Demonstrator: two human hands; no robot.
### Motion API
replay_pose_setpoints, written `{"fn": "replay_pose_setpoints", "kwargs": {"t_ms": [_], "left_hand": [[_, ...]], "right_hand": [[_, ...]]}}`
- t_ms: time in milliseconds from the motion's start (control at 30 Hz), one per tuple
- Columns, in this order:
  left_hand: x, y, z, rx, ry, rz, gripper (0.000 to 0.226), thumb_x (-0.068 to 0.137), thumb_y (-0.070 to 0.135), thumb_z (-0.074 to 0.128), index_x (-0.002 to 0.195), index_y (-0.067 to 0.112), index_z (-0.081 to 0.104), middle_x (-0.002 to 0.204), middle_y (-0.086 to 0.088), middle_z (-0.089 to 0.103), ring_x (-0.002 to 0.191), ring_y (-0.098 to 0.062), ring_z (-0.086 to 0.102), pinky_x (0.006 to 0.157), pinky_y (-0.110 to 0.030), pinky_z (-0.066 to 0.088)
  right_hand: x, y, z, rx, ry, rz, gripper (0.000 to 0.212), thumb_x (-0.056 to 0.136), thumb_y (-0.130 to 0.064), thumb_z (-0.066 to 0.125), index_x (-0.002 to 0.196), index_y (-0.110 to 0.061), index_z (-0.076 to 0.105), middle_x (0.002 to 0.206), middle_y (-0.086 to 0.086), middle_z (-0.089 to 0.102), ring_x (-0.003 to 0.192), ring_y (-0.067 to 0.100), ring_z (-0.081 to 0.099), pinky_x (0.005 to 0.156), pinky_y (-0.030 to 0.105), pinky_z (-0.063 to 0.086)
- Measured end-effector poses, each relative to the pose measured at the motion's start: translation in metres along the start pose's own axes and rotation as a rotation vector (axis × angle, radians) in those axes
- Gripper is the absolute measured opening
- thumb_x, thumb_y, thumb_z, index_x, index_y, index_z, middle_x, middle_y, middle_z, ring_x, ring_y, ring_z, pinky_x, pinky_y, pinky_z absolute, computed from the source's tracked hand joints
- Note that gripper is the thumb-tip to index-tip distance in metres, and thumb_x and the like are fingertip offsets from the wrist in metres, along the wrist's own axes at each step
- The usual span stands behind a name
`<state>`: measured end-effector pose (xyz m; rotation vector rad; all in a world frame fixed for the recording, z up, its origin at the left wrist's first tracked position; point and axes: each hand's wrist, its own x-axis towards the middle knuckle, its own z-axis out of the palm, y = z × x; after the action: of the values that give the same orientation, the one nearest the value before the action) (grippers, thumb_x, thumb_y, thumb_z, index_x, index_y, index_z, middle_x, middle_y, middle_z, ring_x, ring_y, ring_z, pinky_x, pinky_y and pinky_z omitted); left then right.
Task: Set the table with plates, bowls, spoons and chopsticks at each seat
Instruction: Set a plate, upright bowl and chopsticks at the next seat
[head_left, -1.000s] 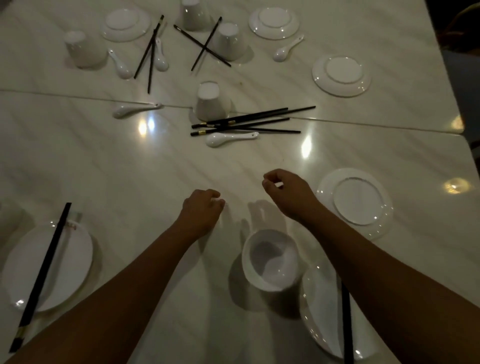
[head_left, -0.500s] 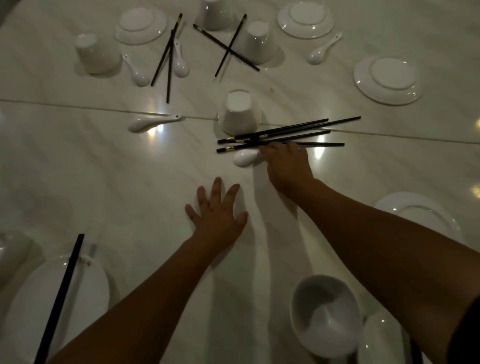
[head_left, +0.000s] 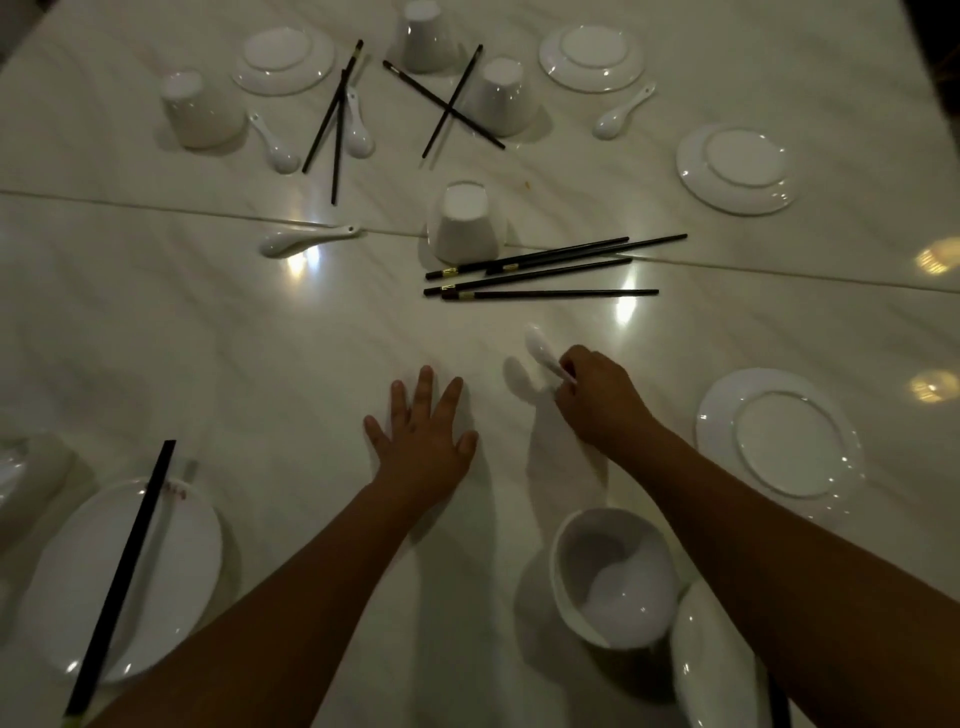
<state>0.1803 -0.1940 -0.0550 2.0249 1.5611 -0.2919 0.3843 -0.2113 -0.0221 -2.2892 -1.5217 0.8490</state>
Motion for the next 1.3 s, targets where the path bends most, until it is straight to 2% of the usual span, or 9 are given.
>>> {"fn": "replay_pose_setpoints", "kwargs": {"t_ms": [200, 433, 567, 700, 800, 900, 1000, 1133, 1300], "left_hand": [[-0.041, 0.011, 0.016, -0.034, -0.011, -0.023, 0.063, 0.095, 0.044, 0.04, 0.149, 0.035, 0.008, 0.159, 0.004, -0.014, 0.146, -0.027, -0.013, 0.113, -0.059, 0.001], [-0.097, 0.028, 0.044, -0.152, -0.037, -0.008, 0.044, 0.097, 0.031, 0.04, 0.141, 0.027, 0.037, 0.16, 0.001, 0.004, 0.147, -0.024, 0.0, 0.114, -0.054, 0.008], [-0.119, 0.031, 0.053, -0.28, -0.018, -0.026, 0.034, 0.098, 0.026, 0.039, 0.128, 0.018, 0.053, 0.159, -0.002, 0.013, 0.147, -0.022, 0.006, 0.115, -0.051, 0.011], [-0.134, 0.031, 0.058, -0.371, -0.009, -0.03, 0.031, 0.096, 0.023, 0.044, 0.123, 0.016, 0.057, 0.158, -0.003, 0.019, 0.146, -0.021, 0.011, 0.116, -0.045, 0.019], [-0.142, 0.03, 0.06, -0.369, -0.025, -0.02, 0.029, 0.096, 0.023, 0.045, 0.12, 0.015, 0.059, 0.158, -0.004, 0.02, 0.146, -0.021, 0.012, 0.116, -0.044, 0.02], [-0.147, 0.029, 0.061, -0.366, -0.03, 0.001, 0.028, 0.095, 0.022, 0.046, 0.119, 0.014, 0.06, 0.157, -0.005, 0.02, 0.146, -0.022, 0.013, 0.114, -0.041, 0.022], [-0.15, 0.028, 0.061, -0.37, -0.031, 0.006, 0.029, 0.095, 0.021, 0.047, 0.119, 0.014, 0.06, 0.157, -0.007, 0.021, 0.146, -0.022, 0.013, 0.113, -0.036, 0.022], [-0.151, 0.027, 0.061, -0.331, -0.056, 0.027, 0.028, 0.095, 0.021, 0.047, 0.118, 0.014, 0.06, 0.158, -0.007, 0.018, 0.147, -0.024, 0.01, 0.114, -0.039, 0.021], [-0.15, 0.033, 0.058, -0.293, -0.059, 0.049, 0.03, 0.095, 0.023, 0.048, 0.122, 0.015, 0.059, 0.157, -0.011, 0.02, 0.145, -0.027, 0.013, 0.115, -0.042, 0.022]], "right_hand": [[-0.081, 0.022, -0.028, 0.335, -0.04, 0.153, 0.02, 0.092, -0.016, 0.046, 0.087, -0.007, 0.062, 0.07, 0.004, 0.055, 0.066, 0.019, 0.049, 0.058, 0.029, 0.037], [-0.165, 0.044, -0.036, 0.679, -0.147, 0.34, 0.011, 0.095, -0.015, 0.051, 0.099, -0.011, 0.061, 0.079, 0.005, 0.061, 0.065, 0.016, 0.055, 0.053, 0.021, 0.042], [-0.199, 0.043, -0.033, 0.724, -0.247, 0.408, 0.006, 0.094, -0.012, 0.053, 0.094, -0.01, 0.058, 0.092, 0.014, 0.061, 0.074, 0.024, 0.06, 0.046, 0.018, 0.047], [-0.213, 0.046, -0.022, 0.611, -0.24, 0.425, 0.01, 0.089, -0.013, 0.058, 0.081, -0.009, 0.064, 0.076, 0.008, 0.063, 0.059, 0.015, 0.054, 0.053, 0.026, 0.043], [-0.219, 0.046, -0.013, 0.517, -0.224, 0.397, 0.016, 0.086, -0.015, 0.059, 0.082, 0.0, 0.066, 0.079, 0.017, 0.067, 0.058, 0.021, 0.059, 0.053, 0.031, 0.049], [-0.223, 0.046, -0.007, 0.457, -0.179, 0.371, 0.022, 0.083, -0.017, 0.06, 0.082, 0.004, 0.065, 0.082, 0.021, 0.068, 0.07, 0.03, 0.066, 0.072, 0.043, 0.056], [-0.224, 0.045, -0.002, 0.437, -0.107, 0.386, 0.012, 0.081, -0.022, 0.063, 0.086, -0.011, 0.065, 0.087, 0.008, 0.066, 0.08, 0.025, 0.066, 0.079, 0.043, 0.057], [-0.228, 0.043, -0.001, 0.391, -0.071, 0.336, 0.008, 0.083, -0.021, 0.062, 0.085, -0.013, 0.063, 0.092, 0.004, 0.064, 0.068, 0.011, 0.062, 0.054, 0.014, 0.048], [-0.231, 0.038, -0.002, 0.472, -0.093, 0.349, 0.012, 0.086, -0.023, 0.065, 0.09, -0.012, 0.066, 0.089, 0.006, 0.066, 0.066, 0.02, 0.068, 0.052, 0.034, 0.06]]}}
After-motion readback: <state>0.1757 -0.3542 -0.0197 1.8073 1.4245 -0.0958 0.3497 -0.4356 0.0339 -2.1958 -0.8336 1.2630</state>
